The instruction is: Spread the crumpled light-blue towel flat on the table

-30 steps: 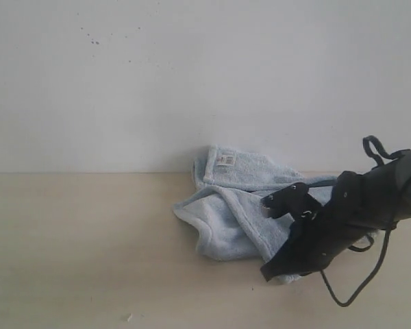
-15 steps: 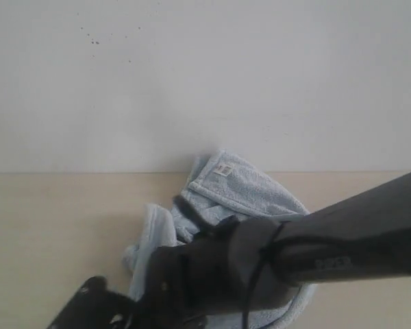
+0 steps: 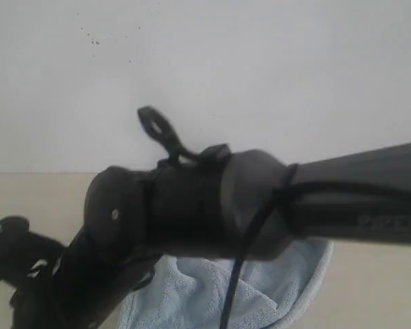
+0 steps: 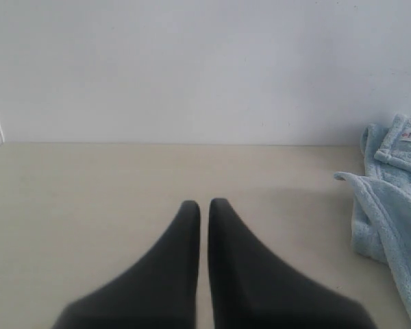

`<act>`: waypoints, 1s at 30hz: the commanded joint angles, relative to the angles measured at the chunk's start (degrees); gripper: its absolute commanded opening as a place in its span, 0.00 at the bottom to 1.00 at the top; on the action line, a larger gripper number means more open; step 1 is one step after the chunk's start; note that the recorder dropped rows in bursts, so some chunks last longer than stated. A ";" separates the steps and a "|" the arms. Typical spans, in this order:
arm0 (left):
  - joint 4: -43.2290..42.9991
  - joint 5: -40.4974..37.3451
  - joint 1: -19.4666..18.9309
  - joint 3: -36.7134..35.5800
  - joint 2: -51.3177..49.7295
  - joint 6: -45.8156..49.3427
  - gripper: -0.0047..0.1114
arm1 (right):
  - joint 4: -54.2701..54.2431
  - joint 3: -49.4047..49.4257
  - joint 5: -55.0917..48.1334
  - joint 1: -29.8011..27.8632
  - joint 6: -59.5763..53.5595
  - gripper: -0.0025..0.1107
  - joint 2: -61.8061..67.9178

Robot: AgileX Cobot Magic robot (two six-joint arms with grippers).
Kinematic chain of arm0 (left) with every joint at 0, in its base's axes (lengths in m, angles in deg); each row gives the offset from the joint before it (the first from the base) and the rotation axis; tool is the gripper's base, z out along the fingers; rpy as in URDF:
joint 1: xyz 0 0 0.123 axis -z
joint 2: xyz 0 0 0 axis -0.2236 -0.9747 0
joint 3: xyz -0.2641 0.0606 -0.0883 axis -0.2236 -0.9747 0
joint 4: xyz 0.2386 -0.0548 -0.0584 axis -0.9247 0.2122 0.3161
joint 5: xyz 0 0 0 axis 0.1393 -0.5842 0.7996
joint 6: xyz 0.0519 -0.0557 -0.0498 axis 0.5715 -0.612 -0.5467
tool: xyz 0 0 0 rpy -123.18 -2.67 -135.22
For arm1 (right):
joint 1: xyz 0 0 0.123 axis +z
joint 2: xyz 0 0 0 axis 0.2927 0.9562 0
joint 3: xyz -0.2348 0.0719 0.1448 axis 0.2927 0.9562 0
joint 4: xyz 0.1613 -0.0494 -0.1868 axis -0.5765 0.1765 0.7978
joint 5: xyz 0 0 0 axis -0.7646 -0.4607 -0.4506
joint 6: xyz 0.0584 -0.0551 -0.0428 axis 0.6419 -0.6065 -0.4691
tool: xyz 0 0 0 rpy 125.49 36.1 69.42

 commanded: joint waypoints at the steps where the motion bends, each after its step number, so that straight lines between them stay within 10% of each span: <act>1: 0.24 0.47 -0.18 -0.20 0.14 0.12 0.08 | 5.18 0.39 -4.12 -5.87 5.62 0.02 -2.27; 11: 0.24 0.47 -0.18 -0.20 0.14 0.12 0.08 | 6.36 15.12 -3.12 -30.14 4.62 0.02 -10.22; 30: 0.24 0.47 -0.18 -0.20 0.14 0.12 0.08 | -3.13 35.21 8.15 -30.61 4.91 0.02 -42.36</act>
